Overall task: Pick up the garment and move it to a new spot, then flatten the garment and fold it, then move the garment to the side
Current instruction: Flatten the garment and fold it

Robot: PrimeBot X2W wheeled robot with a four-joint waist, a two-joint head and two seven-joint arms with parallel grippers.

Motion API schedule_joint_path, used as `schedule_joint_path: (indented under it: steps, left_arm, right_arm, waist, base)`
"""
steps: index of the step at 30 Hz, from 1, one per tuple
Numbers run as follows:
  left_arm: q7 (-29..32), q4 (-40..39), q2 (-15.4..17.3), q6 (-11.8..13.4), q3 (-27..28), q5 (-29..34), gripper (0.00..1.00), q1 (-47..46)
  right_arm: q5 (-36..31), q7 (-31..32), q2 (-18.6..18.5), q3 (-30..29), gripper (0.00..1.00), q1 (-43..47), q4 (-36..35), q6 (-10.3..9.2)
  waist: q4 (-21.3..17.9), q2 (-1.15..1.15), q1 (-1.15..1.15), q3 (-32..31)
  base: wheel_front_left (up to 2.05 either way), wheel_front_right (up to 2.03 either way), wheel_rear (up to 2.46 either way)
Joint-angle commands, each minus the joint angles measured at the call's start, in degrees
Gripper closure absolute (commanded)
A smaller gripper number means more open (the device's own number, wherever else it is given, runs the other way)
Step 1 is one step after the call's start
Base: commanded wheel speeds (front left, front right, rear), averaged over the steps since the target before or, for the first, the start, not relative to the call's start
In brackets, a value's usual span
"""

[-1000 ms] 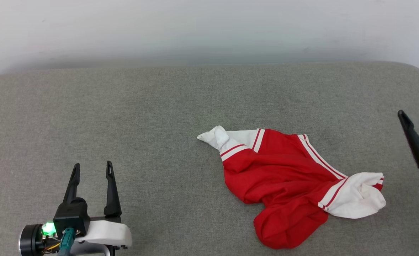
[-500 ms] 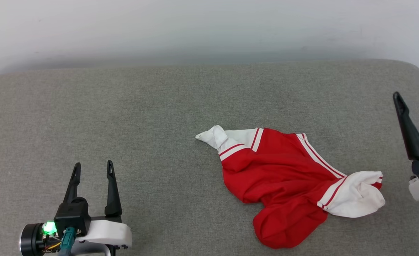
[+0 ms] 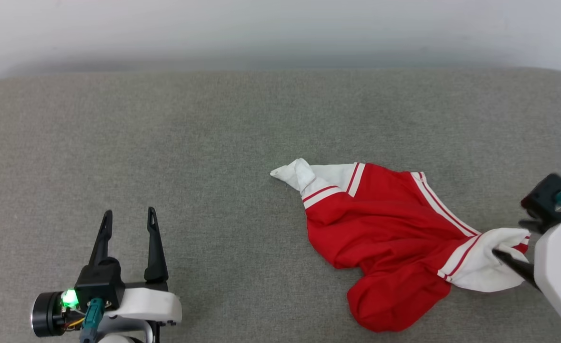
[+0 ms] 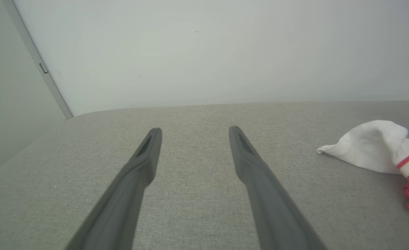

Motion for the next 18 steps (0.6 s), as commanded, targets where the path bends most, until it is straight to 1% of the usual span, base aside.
schedule_joint_path:
  steps: [1,4,7,13,16,18]
  left_arm:
    - [-0.1,-0.2,0.0,0.1,0.0,-0.1,0.00,-1.1]
    - [-0.1,-0.4,-0.2,0.2,-0.3,-0.2,0.00,-1.8]
    - [-0.1,-0.6,-0.3,0.0,-0.8,-0.2,0.00,-2.9]
    - [-0.1,-0.4,-0.5,0.0,-0.8,-0.3,0.00,-4.5]
    - [-0.1,-0.1,-0.6,0.0,-0.6,-0.2,0.00,-4.8]
    - [-0.1,0.0,-0.6,0.1,-0.4,-0.2,0.00,-4.8]
  right_arm:
    - [0.4,0.9,-0.4,1.1,0.00,-1.2,0.3,-0.04]
    - [2.0,4.0,-0.6,6.1,0.00,-3.3,2.5,-0.04]
    - [2.9,5.3,0.1,10.6,0.00,-5.3,5.8,-0.04]
    - [3.6,2.8,1.6,18.1,0.00,-8.3,12.4,-0.04]
    - [4.4,2.1,2.5,22.7,0.00,-8.2,15.2,-0.04]
    - [5.1,0.8,2.7,24.7,0.00,-8.7,16.5,-0.04]
  waist:
    - [0.4,0.00,0.00,0.9]
    - [1.0,0.00,0.00,2.6]
    - [2.0,0.00,0.00,4.6]
    - [3.5,0.00,0.00,7.6]
    - [3.7,0.00,0.00,8.0]
    - [3.7,0.00,0.00,7.9]
  base:
    - [0.00,0.00,0.00]
    - [0.00,0.00,0.00]
    - [0.00,0.00,0.00]
    - [0.00,0.00,0.00]
    - [0.00,0.00,0.00]
    - [0.00,0.00,0.00]
